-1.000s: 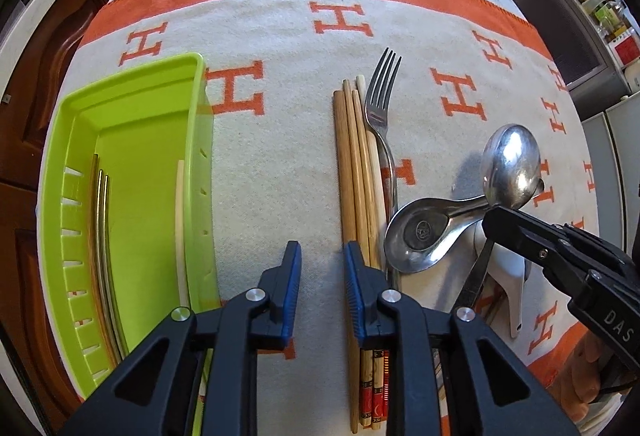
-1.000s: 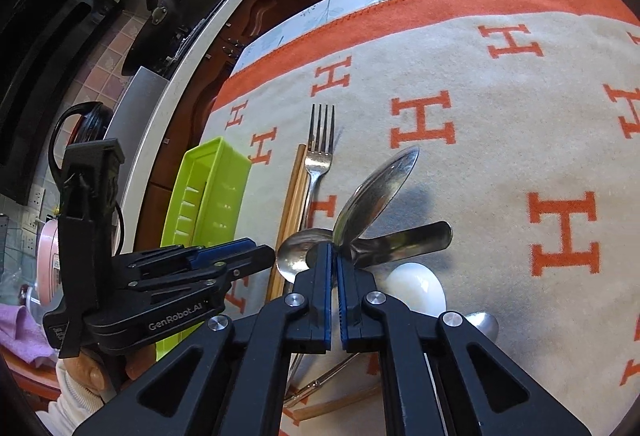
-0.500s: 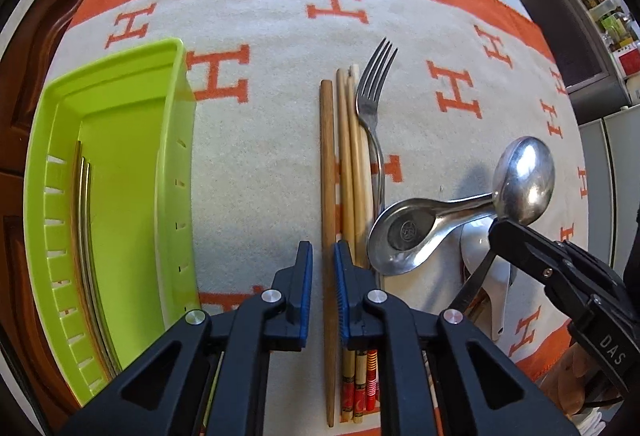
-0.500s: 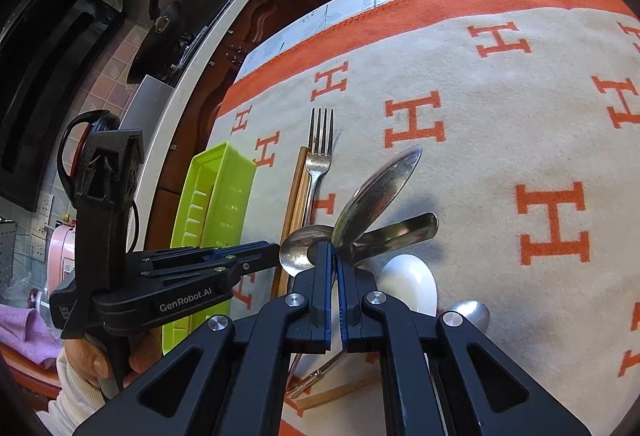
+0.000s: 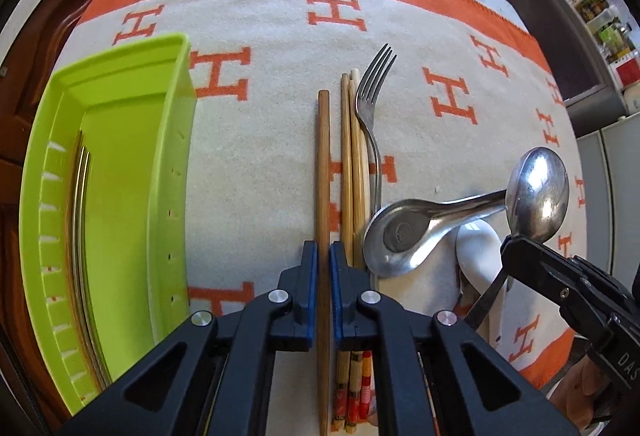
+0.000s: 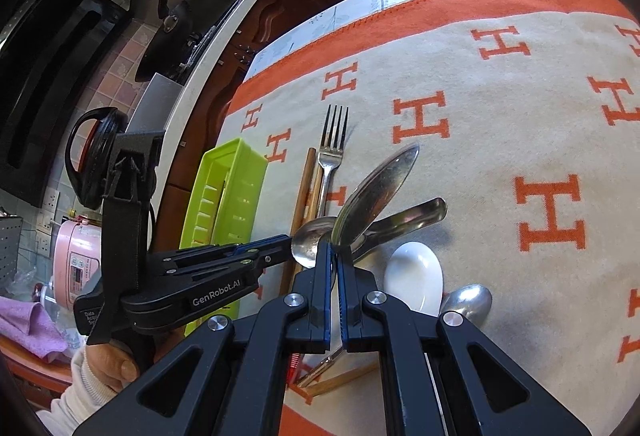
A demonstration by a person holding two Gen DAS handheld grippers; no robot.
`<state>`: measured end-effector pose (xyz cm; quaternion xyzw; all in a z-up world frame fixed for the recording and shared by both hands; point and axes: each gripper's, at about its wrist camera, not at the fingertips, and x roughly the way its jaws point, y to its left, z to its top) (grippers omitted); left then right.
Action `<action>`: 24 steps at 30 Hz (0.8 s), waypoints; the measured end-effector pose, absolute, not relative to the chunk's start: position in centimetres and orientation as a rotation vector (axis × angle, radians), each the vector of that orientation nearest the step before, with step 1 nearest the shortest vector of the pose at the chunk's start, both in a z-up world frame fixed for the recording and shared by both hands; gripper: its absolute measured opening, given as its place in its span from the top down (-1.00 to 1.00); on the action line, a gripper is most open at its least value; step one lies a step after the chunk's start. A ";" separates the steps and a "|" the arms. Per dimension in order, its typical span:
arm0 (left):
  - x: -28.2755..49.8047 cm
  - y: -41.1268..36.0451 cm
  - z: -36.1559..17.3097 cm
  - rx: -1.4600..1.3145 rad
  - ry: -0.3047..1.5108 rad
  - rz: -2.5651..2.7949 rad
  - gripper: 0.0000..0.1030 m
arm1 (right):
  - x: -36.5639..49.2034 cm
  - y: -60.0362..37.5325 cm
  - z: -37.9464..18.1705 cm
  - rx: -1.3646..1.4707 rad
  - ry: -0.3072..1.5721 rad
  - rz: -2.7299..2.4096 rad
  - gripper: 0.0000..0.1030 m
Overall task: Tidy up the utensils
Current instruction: 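Carry the wooden chopstick into the green tray with the left tool while the right tool drops the spoon there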
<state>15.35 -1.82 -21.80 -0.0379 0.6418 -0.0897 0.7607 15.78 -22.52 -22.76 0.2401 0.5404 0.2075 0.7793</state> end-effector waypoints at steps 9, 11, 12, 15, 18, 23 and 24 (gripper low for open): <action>11.1 0.9 -15.5 -0.147 1.273 -0.245 0.93 | 13.8 -21.8 -19.5 0.498 1.137 0.474 0.94; 9.9 2.4 -13.4 -0.162 1.241 -0.249 0.93 | 13.4 -21.2 -18.5 0.484 1.124 0.484 0.94; 9.9 3.0 -12.6 -0.162 1.230 -0.245 0.93 | 13.1 -20.9 -17.9 0.477 1.116 0.492 0.94; 8.6 5.5 -10.3 -0.157 1.182 -0.215 0.93 | 12.5 -19.7 -15.8 0.467 1.095 0.534 0.94; 7.9 8.3 -9.2 -0.148 1.152 -0.161 0.93 | 12.1 -18.0 -13.7 0.448 1.072 0.582 0.94; 8.6 12.7 -10.4 -0.156 1.141 -0.093 0.93 | 12.7 -12.5 -11.0 0.346 1.064 0.628 0.95; 8.9 13.0 -11.1 -0.155 1.141 -0.084 0.93 | 12.9 -11.1 -10.7 0.318 1.066 0.636 0.95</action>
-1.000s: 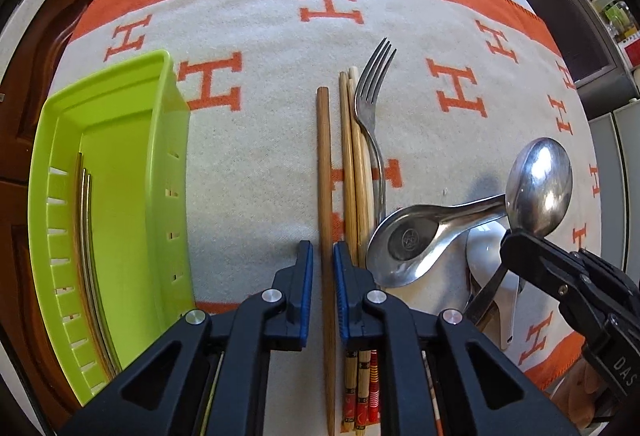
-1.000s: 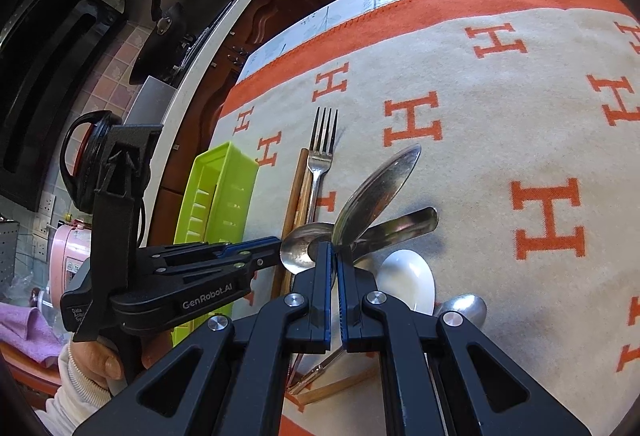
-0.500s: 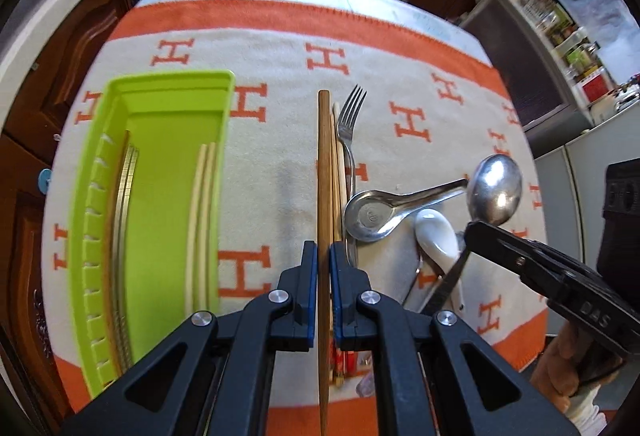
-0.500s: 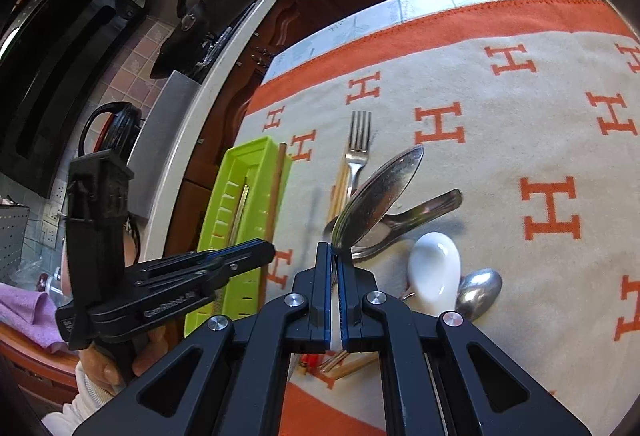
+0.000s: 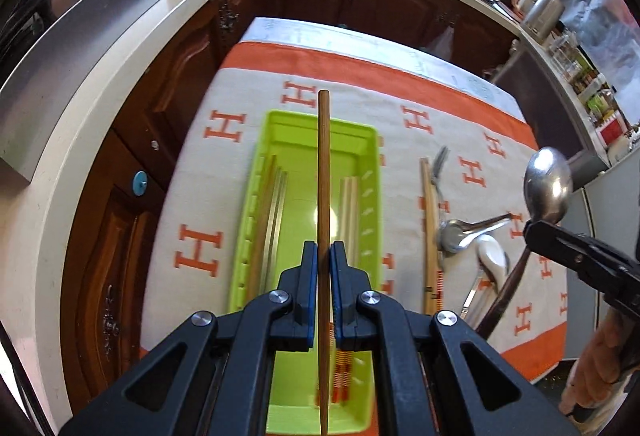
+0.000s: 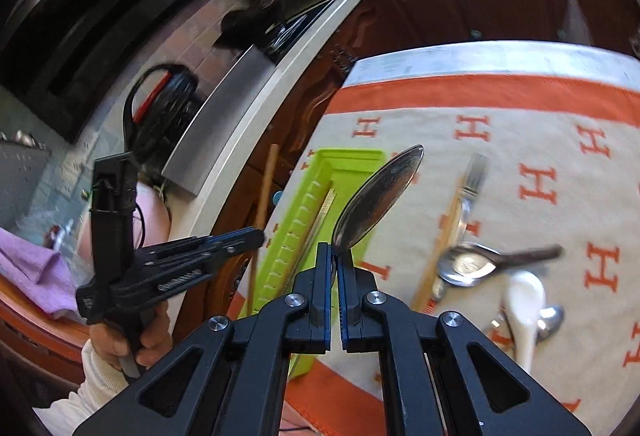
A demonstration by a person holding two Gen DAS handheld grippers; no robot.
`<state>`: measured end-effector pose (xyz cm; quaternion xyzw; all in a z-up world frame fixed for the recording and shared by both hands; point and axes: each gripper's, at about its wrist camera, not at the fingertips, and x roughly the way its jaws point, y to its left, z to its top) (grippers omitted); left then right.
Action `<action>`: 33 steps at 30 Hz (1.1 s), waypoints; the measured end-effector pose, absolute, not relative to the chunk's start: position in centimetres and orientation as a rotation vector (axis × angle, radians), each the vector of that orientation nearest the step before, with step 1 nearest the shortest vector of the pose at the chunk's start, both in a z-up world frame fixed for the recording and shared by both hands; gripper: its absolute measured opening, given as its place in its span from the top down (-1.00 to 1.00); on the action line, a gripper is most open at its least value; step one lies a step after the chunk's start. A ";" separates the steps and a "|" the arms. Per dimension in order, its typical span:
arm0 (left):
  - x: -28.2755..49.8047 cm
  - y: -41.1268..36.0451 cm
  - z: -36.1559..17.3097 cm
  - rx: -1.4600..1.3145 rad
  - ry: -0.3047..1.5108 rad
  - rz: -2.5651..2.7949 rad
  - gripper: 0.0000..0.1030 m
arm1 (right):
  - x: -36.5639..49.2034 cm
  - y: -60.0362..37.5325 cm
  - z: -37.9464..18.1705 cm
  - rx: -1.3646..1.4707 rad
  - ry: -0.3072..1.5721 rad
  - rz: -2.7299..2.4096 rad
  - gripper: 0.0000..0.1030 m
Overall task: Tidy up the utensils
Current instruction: 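Carry the wooden chopstick into the green tray with the left tool while the right tool drops the spoon there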
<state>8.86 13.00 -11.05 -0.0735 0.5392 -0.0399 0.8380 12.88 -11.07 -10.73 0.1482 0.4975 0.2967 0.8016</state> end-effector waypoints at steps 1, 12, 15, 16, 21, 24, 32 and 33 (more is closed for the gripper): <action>9.1 13.4 -11.7 -0.157 1.144 -0.077 0.93 | 13.0 -9.7 -10.5 0.291 1.066 0.645 0.95; 10.5 13.7 -18.0 -0.145 1.216 -0.091 0.92 | 16.9 1.1 -17.0 0.062 1.226 0.610 0.94; 10.2 14.3 -18.3 -0.155 1.211 -0.083 0.76 | 17.7 2.1 -18.7 0.065 1.271 0.600 0.94; 10.1 14.5 -18.1 -0.160 1.206 -0.082 0.71 | 17.9 2.2 -19.0 0.070 1.279 0.595 0.93; 9.5 15.2 -17.3 -0.191 1.181 -0.078 0.66 | 18.8 0.8 -20.2 0.143 1.284 0.595 0.91; 9.2 15.2 -16.9 -0.205 1.170 -0.074 0.66 | 18.7 -0.2 -19.8 0.169 1.271 0.593 0.91; 8.2 13.8 -15.2 -0.197 1.139 -0.070 0.55 | 17.4 -5.8 -17.5 0.244 1.236 0.548 0.91; 8.1 13.7 -15.0 -0.198 1.137 -0.075 0.55 | 17.1 -7.0 -17.2 0.263 1.231 0.534 0.91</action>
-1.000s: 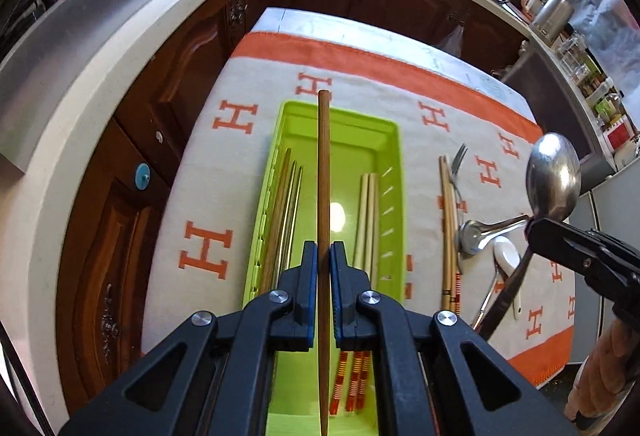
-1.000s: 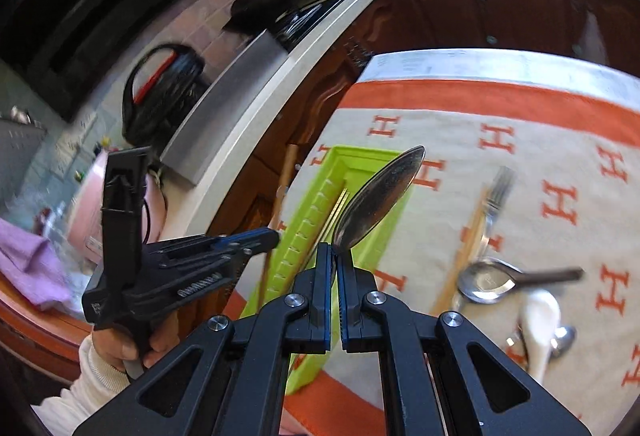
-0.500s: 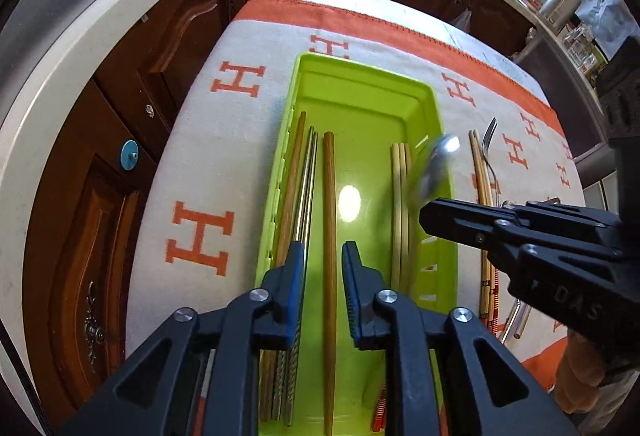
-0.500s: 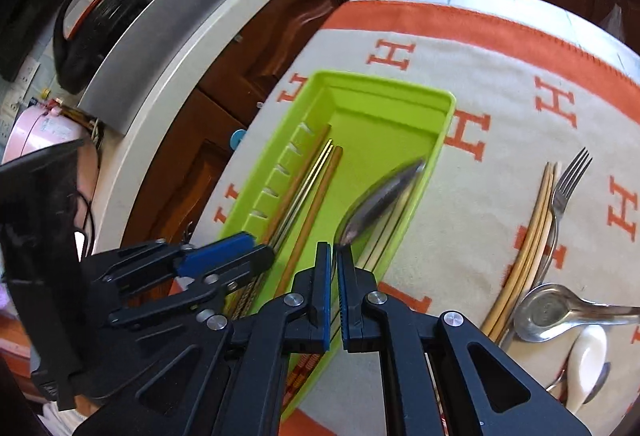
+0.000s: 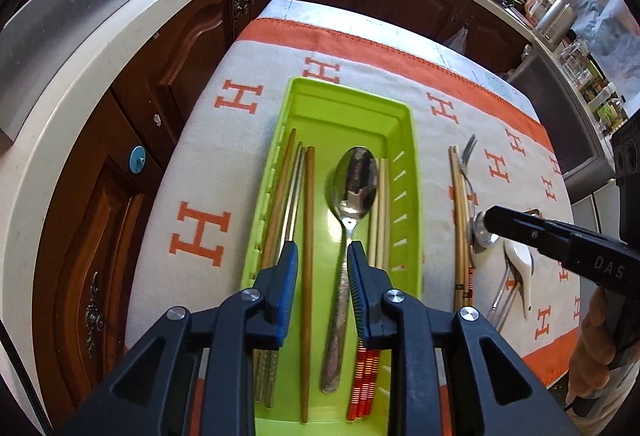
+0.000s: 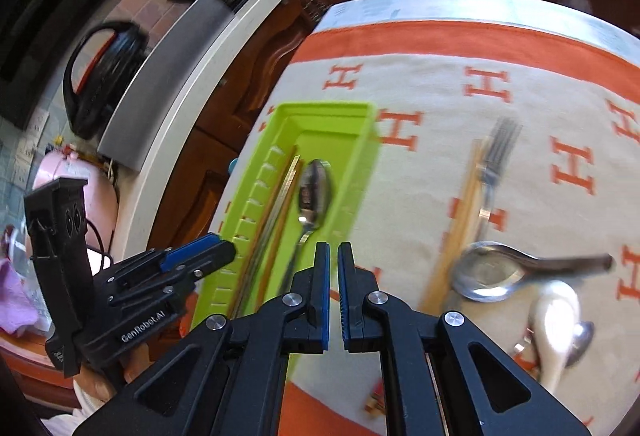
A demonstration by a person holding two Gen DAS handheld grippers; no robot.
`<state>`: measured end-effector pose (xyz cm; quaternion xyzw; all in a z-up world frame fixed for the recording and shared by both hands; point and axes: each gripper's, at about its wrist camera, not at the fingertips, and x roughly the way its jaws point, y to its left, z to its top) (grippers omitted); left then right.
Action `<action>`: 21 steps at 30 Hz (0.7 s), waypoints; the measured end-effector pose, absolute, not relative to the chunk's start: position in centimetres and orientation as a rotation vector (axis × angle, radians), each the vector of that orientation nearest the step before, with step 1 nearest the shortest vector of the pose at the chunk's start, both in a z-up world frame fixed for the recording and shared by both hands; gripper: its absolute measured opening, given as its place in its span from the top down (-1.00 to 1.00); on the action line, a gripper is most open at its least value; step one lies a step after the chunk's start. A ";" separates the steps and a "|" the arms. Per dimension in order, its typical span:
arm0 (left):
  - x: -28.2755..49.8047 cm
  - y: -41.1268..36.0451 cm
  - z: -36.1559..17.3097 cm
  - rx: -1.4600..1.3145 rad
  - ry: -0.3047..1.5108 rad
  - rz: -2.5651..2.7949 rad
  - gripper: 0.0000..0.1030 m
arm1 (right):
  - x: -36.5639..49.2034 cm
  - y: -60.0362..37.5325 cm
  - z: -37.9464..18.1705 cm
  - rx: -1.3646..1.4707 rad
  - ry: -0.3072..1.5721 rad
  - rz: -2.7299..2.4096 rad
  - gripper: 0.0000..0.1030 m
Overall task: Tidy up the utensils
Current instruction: 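Carry the wooden chopstick into the green tray with the left tool while the right tool drops the spoon there, then grasp a red-striped wooden chopstick with the left tool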
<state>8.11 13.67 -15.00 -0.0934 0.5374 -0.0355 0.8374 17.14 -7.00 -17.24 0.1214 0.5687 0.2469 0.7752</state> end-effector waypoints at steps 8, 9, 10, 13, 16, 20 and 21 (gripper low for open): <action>8.0 9.3 -13.4 -0.180 1.140 -0.174 0.55 | 15.5 -14.6 -16.2 0.360 1.194 0.435 0.91; 8.1 8.7 -13.3 -0.178 1.142 -0.184 0.55 | 15.2 -15.3 -16.3 0.368 1.193 0.429 0.91; 8.2 7.7 -13.2 -0.170 1.146 -0.203 0.55 | 15.0 -15.9 -16.3 0.376 1.194 0.422 0.91; 8.6 5.5 -13.5 -0.160 1.171 -0.249 0.55 | 14.4 -17.5 -16.6 0.408 1.195 0.420 0.91; 9.1 3.2 -14.5 -0.141 1.214 -0.292 0.57 | 13.8 -18.5 -17.1 0.429 1.201 0.423 0.91; 9.9 0.7 -16.7 -0.120 1.308 -0.310 0.69 | 13.3 -19.1 -18.0 0.451 1.211 0.427 0.91; 10.1 0.4 -17.2 -0.118 1.329 -0.309 0.70 | 13.2 -19.4 -18.3 0.459 1.213 0.428 0.91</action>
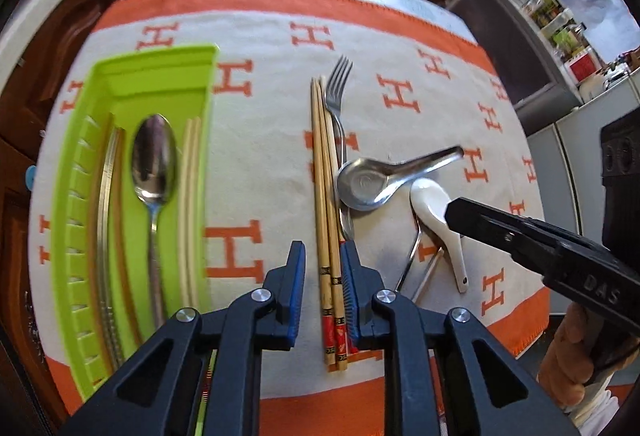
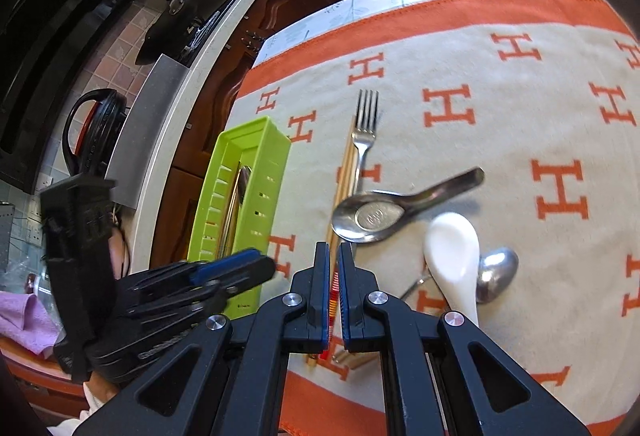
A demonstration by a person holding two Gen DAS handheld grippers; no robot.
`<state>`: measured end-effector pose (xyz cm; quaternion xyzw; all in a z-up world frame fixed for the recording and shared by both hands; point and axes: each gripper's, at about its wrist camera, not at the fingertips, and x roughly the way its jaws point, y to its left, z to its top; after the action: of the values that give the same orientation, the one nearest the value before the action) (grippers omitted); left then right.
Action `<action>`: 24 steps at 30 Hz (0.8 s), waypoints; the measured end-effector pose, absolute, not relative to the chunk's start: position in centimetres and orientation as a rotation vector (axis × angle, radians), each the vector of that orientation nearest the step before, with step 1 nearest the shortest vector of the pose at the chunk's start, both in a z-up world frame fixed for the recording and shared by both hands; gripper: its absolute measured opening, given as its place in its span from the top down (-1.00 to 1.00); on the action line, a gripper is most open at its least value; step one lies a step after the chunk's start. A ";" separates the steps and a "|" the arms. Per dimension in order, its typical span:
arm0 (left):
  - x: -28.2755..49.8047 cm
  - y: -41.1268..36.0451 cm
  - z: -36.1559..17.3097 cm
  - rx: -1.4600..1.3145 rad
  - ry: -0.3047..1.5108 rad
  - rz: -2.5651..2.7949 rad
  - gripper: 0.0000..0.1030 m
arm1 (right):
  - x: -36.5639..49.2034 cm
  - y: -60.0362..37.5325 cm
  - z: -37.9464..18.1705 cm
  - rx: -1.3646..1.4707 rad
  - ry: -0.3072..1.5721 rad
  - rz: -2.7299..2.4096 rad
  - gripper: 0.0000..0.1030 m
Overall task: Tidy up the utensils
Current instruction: 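Grasp a red-striped wooden chopstick with the left tool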
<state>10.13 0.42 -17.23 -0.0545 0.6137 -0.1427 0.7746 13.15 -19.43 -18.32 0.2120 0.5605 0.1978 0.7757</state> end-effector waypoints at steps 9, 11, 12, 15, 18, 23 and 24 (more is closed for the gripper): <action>10.9 -1.1 -20.4 -0.050 1.428 -0.248 0.73 | 12.8 -21.2 -20.0 0.507 1.222 0.449 0.91; 11.0 -1.2 -21.0 -0.038 1.441 -0.232 0.73 | 12.9 -21.4 -20.2 0.513 1.221 0.458 0.91; 11.1 -1.5 -21.3 -0.037 1.447 -0.226 0.74 | 12.9 -21.4 -20.2 0.515 1.220 0.464 0.91; 11.2 -1.5 -21.4 -0.039 1.451 -0.216 0.74 | 13.0 -21.6 -20.5 0.521 1.218 0.479 0.91; 11.4 -1.7 -21.8 -0.030 1.461 -0.202 0.74 | 13.0 -21.8 -20.9 0.527 1.219 0.481 0.91; 11.9 -3.1 -22.2 0.023 1.444 -0.177 0.74 | 12.8 -22.2 -21.3 0.533 1.215 0.475 0.91; 12.0 -3.3 -22.2 0.027 1.440 -0.174 0.74 | 12.7 -22.2 -21.4 0.535 1.215 0.474 0.91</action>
<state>12.00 -3.29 -22.18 0.0123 0.6585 -0.0795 0.7483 12.68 -22.18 -21.40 0.2457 0.5585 0.2179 0.7617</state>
